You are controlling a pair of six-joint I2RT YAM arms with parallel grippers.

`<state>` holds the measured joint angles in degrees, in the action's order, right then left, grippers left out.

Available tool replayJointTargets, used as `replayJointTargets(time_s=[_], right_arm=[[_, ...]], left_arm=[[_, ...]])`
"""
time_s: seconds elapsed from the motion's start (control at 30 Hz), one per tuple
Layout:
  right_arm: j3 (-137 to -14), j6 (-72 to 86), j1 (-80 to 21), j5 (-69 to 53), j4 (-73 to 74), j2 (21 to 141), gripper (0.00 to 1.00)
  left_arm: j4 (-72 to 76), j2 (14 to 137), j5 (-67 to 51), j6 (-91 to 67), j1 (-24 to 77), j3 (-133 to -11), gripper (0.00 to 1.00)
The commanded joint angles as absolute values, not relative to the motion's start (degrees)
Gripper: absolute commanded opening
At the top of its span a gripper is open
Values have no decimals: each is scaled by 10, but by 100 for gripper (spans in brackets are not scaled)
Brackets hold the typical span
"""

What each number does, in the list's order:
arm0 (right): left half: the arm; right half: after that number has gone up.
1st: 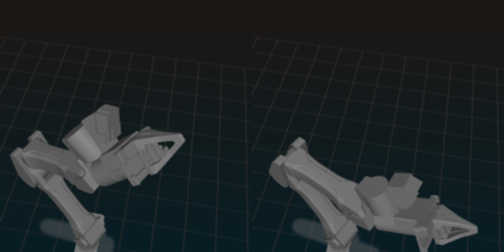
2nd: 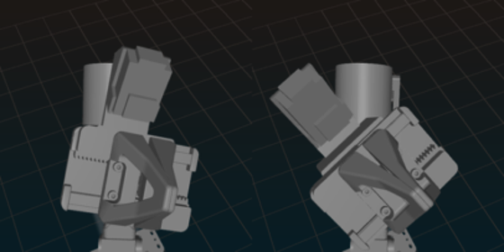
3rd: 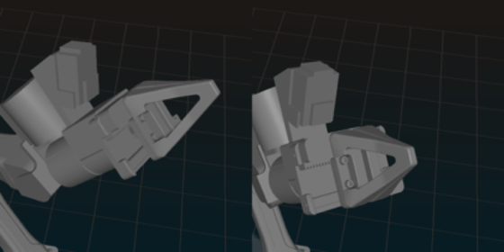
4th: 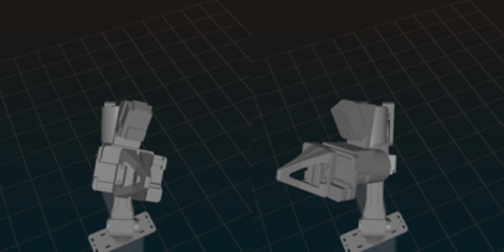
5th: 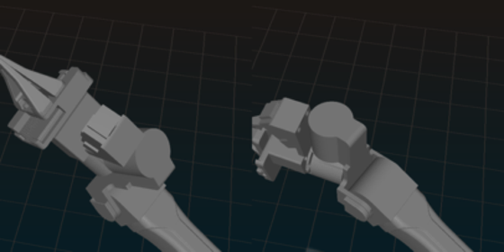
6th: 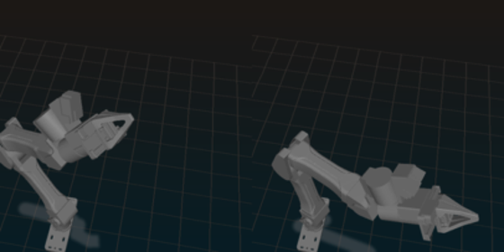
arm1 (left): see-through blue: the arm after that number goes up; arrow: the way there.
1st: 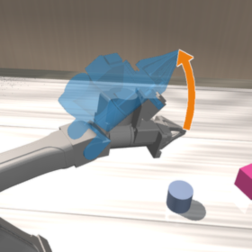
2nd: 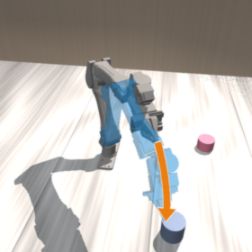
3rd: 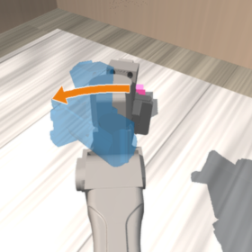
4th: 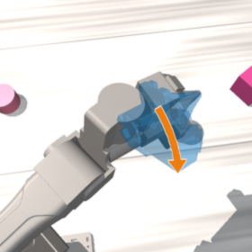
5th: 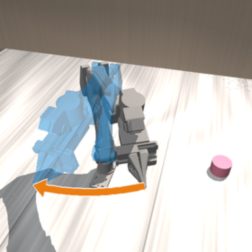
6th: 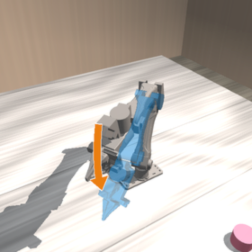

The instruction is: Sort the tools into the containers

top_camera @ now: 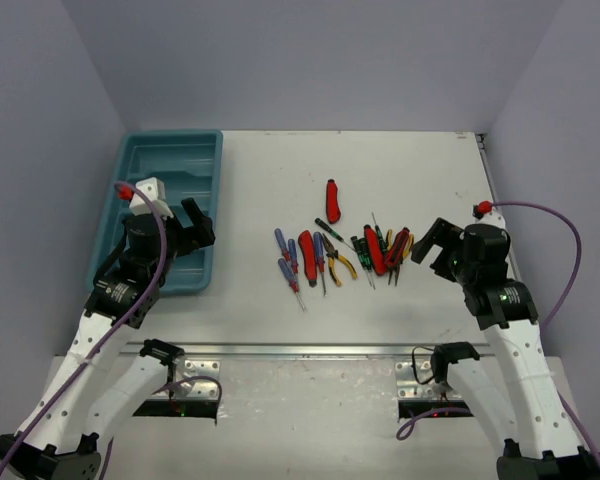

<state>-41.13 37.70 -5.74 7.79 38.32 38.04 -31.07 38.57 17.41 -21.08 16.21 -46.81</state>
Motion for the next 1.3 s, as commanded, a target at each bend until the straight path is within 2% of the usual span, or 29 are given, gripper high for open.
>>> replayJointTargets(time_s=[0.0,0.17,0.3,0.43,0.6,0.7,1.0,1.17,1.27], right_arm=[[-402,401,-55,101,368,377,99],[-370,443,-56,83,334,383,99],[-369,462,-56,94,308,445,99],[-393,467,-56,116,289,534,99],[-424,459,-76,85,215,701,99],[-464,465,-94,100,223,782,99],[-507,496,-131,128,197,892,84],[-482,515,-136,146,183,903,80],[-471,518,-136,137,166,904,69]], left_arm=[[-283,382,165,-212,168,-465,100],[-279,386,155,-208,168,-465,100],[-279,394,146,-207,168,-466,100],[-279,397,142,-206,167,-466,100],[-279,401,142,-205,167,-467,100],[-279,404,143,-204,167,-467,100],[-278,403,137,-203,167,-466,100],[-278,401,135,-203,167,-466,100],[-278,401,135,-203,167,-466,100]])
